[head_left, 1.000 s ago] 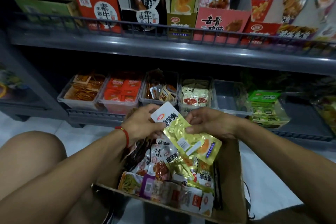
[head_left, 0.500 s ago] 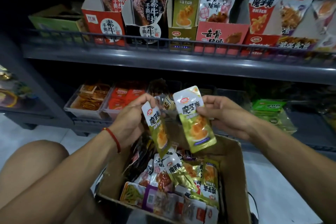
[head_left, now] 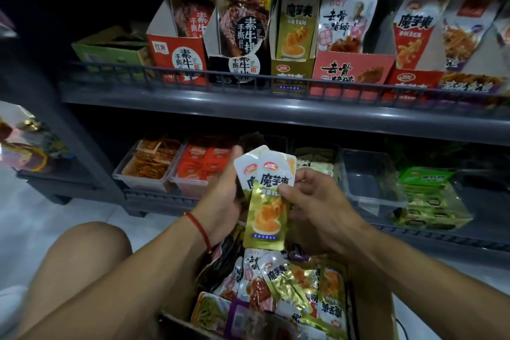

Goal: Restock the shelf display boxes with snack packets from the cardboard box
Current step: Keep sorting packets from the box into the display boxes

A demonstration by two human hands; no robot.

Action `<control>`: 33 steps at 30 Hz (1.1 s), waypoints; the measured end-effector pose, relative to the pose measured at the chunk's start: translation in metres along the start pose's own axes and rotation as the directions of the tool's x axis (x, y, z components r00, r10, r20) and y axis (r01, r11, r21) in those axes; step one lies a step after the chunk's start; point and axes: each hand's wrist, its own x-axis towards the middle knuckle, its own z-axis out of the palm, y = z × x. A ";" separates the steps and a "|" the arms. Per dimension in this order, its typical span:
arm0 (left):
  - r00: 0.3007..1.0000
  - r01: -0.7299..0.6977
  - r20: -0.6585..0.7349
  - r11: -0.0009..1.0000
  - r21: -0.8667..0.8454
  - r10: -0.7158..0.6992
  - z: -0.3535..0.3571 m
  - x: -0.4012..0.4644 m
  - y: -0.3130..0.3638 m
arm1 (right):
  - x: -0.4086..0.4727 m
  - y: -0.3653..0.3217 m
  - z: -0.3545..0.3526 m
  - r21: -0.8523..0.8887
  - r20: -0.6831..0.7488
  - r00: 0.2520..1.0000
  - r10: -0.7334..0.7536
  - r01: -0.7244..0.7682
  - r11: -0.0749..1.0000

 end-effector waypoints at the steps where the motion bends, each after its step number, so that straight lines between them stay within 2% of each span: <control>1: 1.000 -0.003 0.014 0.999 0.039 0.003 0.001 -0.001 0.000 | 0.001 -0.001 0.000 0.027 -0.011 1.000 -0.001 0.002 1.000; 5: 0.969 0.137 0.207 0.991 0.004 -0.135 -0.001 -0.008 0.002 | 0.003 -0.009 -0.002 0.211 -0.029 1.000 -0.009 0.015 0.977; 7: 0.932 0.094 0.342 0.990 0.105 -0.124 -0.001 -0.014 -0.003 | 0.001 -0.016 -0.003 0.245 -0.006 1.000 -0.019 0.020 0.969; 9: 0.937 0.030 0.334 0.975 0.220 -0.104 -0.002 -0.017 -0.010 | 0.002 -0.022 -0.006 0.141 0.009 1.000 -0.030 0.029 0.990; 11: 0.951 -0.041 0.302 0.943 0.332 -0.065 -0.003 -0.016 -0.012 | 0.006 -0.027 -0.013 -0.155 -0.011 0.995 -0.100 0.097 0.983; 13: 0.954 -0.135 0.301 0.883 0.449 -0.008 -0.005 -0.014 -0.008 | 0.010 -0.032 -0.018 -0.421 -0.005 0.983 -0.182 0.163 0.892; 14: 0.950 -0.169 0.311 0.855 0.490 0.009 -0.006 -0.013 -0.006 | 0.011 -0.035 -0.019 -0.474 -0.002 0.979 -0.205 0.180 0.862; 16: 0.940 -0.169 0.342 0.849 0.500 -0.014 -0.007 -0.013 -0.002 | 0.012 -0.039 -0.021 -0.473 -0.017 0.975 -0.220 0.186 0.861; 19: 0.918 -0.053 0.383 0.922 0.384 -0.106 -0.006 -0.017 0.001 | 0.016 -0.043 -0.023 -0.438 -0.032 0.972 -0.231 0.194 0.878; 22: 0.911 -0.080 0.402 0.921 0.381 -0.087 -0.008 -0.017 0.006 | 0.017 -0.047 -0.025 -0.399 -0.016 0.970 -0.242 0.216 0.891; 26: 0.928 -0.135 0.371 0.884 0.448 -0.046 -0.012 -0.013 0.013 | 0.015 -0.060 -0.030 -0.522 0.116 0.940 -0.320 0.332 0.786; 29: 0.931 -0.132 0.361 0.867 0.480 -0.058 -0.012 -0.013 0.016 | 0.011 -0.072 -0.032 -0.642 0.209 0.935 -0.287 0.353 0.681; 33: 0.916 -0.195 0.400 0.823 0.533 -0.042 -0.010 -0.014 0.022 | 0.006 -0.085 -0.031 -0.733 0.223 0.941 -0.256 0.334 0.592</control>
